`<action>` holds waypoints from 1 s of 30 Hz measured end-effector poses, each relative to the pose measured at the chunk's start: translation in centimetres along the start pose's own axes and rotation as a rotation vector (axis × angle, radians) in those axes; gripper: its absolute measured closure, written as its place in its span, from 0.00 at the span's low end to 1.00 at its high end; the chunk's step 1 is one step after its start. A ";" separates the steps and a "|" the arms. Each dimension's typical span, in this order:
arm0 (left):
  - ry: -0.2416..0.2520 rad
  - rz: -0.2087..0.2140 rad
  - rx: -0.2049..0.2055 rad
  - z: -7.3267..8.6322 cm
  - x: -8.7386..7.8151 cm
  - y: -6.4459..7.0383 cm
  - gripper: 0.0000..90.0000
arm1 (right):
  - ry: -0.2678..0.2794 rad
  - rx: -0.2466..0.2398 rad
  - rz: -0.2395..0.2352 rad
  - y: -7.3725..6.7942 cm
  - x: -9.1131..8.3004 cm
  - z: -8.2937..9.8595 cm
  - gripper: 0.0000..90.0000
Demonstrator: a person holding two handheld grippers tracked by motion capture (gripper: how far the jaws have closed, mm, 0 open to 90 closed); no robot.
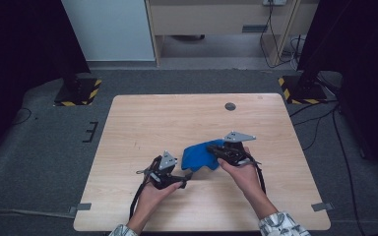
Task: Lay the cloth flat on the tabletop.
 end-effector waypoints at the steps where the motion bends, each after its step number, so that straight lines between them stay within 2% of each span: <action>1: 0.002 -0.029 0.004 -0.1 0.4 -0.6 0.28 | -0.007 0.005 0.002 0.0 0.1 0.0 0.95; 2: 0.002 -0.029 0.004 -0.1 0.4 -0.6 0.32 | -0.007 0.005 0.002 0.0 0.1 0.0 0.95; 3: 0.010 -0.049 0.012 -0.3 0.5 -1.0 0.32 | -0.013 0.001 0.005 0.0 0.2 0.1 0.95; 6: 0.034 -0.051 -0.004 -0.4 0.5 -1.9 0.53 | -0.028 -0.008 0.010 0.3 0.2 0.1 0.95; 7: 0.036 -0.041 -0.007 -0.5 0.5 -2.1 0.68 | -0.037 -0.006 0.017 0.5 0.3 0.1 0.95; 8: 0.037 -0.036 -0.011 -0.7 0.5 -2.3 0.68 | -0.037 -0.006 0.017 0.5 0.3 0.1 0.95; 9: 0.062 -0.004 -0.028 -1.0 0.4 -2.4 0.74 | -0.042 -0.008 0.019 0.6 0.3 0.1 0.95; 10: 0.088 0.016 -0.020 -1.5 0.2 -2.3 0.87 | -0.063 -0.023 0.027 0.5 0.5 0.3 0.94; 11: 0.088 0.016 -0.020 -1.5 0.2 -2.3 0.92 | -0.063 -0.023 0.027 0.5 0.5 0.3 0.94; 12: 0.096 0.030 -0.015 -1.9 0.0 -2.2 0.92 | -0.066 -0.024 0.030 0.5 0.6 0.3 0.94; 13: 0.103 0.041 -0.014 -2.1 -0.1 -2.0 0.97 | -0.083 -0.033 0.034 0.6 1.0 0.5 0.94; 17: 0.122 0.047 -0.011 -2.9 -0.9 -1.7 0.98 | -0.112 -0.048 0.052 0.7 1.9 0.7 0.94; 18: 0.111 0.043 -0.015 -2.9 -1.0 -1.8 0.97 | -0.128 -0.050 0.056 0.8 2.5 0.9 0.93; 19: 0.064 0.026 -0.030 -2.5 -0.7 -2.1 0.97 | -0.158 -0.054 0.064 0.9 3.4 1.4 0.91; 20: 0.064 0.026 -0.030 -2.5 -0.7 -2.1 0.97 | -0.174 -0.056 0.067 0.9 4.0 1.7 0.90; 21: 0.043 0.020 -0.035 -2.1 -0.4 -2.4 0.97 | -0.174 -0.056 0.067 0.9 4.0 1.7 0.90; 22: 0.014 0.009 -0.050 -1.3 0.0 -2.9 0.98 | -0.210 -0.063 0.077 1.0 5.1 2.4 0.85; 24: 0.004 0.005 -0.048 -1.1 0.1 -3.2 0.97 | -0.214 -0.057 0.081 1.0 5.4 2.6 0.83; 25: 0.001 -0.002 -0.055 -0.9 0.2 -3.4 0.97 | -0.219 -0.057 0.079 1.0 5.6 2.8 0.80; 26: 0.000 -0.005 -0.063 -0.8 0.1 -3.7 0.97 | -0.210 -0.055 0.068 0.8 5.6 2.8 0.68; 27: 0.000 -0.005 -0.063 -0.8 0.1 -3.7 0.97 | -0.210 -0.055 0.068 0.8 5.6 2.8 0.68; 28: 0.002 -0.012 -0.070 -0.8 0.0 -3.8 0.97 | -0.204 -0.049 0.062 0.6 5.4 2.7 0.64; 30: 0.003 -0.018 -0.075 -0.8 0.0 -4.0 0.97 | -0.190 -0.081 0.069 0.1 4.6 2.3 0.52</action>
Point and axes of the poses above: each handheld gripper's, and its own axes: x roughly forward along the jaws, z roughly out of its underside, y roughly to its right, the point moved 4 cm from there along x, roughly forward along the jaws, and after that the axes turned 4 degrees about y, right-handed, at the moved point
